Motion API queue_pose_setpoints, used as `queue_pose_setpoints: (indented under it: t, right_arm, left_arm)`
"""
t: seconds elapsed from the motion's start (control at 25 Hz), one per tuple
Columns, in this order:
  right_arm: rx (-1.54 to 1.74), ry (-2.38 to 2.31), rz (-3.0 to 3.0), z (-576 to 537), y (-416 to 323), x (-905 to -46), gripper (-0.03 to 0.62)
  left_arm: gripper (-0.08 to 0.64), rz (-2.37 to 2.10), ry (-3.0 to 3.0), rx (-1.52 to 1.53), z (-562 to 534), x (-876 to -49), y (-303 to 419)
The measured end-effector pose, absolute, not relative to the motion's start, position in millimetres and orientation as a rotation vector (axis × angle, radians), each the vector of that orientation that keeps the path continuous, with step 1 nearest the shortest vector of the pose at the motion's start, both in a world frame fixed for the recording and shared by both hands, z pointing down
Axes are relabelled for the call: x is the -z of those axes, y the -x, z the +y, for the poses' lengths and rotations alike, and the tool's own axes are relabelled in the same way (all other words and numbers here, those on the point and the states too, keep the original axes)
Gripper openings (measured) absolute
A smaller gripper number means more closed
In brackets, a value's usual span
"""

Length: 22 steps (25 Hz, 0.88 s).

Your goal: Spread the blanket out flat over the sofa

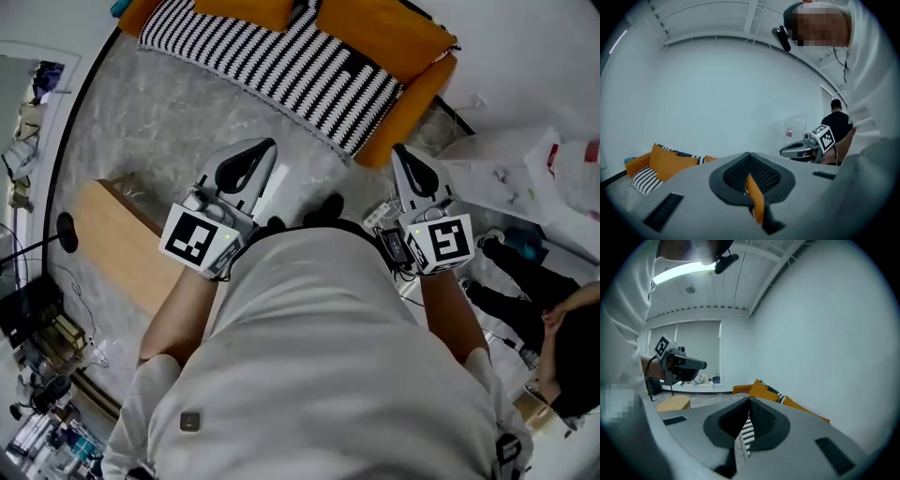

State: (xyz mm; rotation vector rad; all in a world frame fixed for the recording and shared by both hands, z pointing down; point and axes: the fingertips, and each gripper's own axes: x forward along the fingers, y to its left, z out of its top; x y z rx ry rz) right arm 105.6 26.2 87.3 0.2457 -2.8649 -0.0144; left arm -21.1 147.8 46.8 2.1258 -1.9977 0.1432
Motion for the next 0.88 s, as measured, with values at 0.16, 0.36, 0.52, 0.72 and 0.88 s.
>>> queue_pose_setpoints:
  t: [0.16, 0.36, 0.52, 0.72, 0.88]
  right_arm:
    - [0.076, -0.225, -2.896, 70, -107, -59, 0.028]
    - [0.185, -0.240, -2.927, 141, -106, -23, 0.028]
    - [0.210, -0.256, -2.949, 199, -111, -11, 0.028]
    - [0.199, -0.278, -2.969, 260, -113, -2, 0.028]
    - [0.178, -0.311, -2.979, 291, -125, 2, 0.028]
  left_arm:
    - [0.006, -2.029, -2.142, -0.117, 193, -33, 21]
    - [0.006, -2.099, -2.146, -0.072, 263, -6, 32]
    - [0.006, -2.156, -2.122, -0.024, 314, 3, 35]
    - [0.006, -2.170, -2.140, -0.022, 374, 10, 34]
    - [0.006, -2.165, -2.151, -0.025, 406, 11, 29]
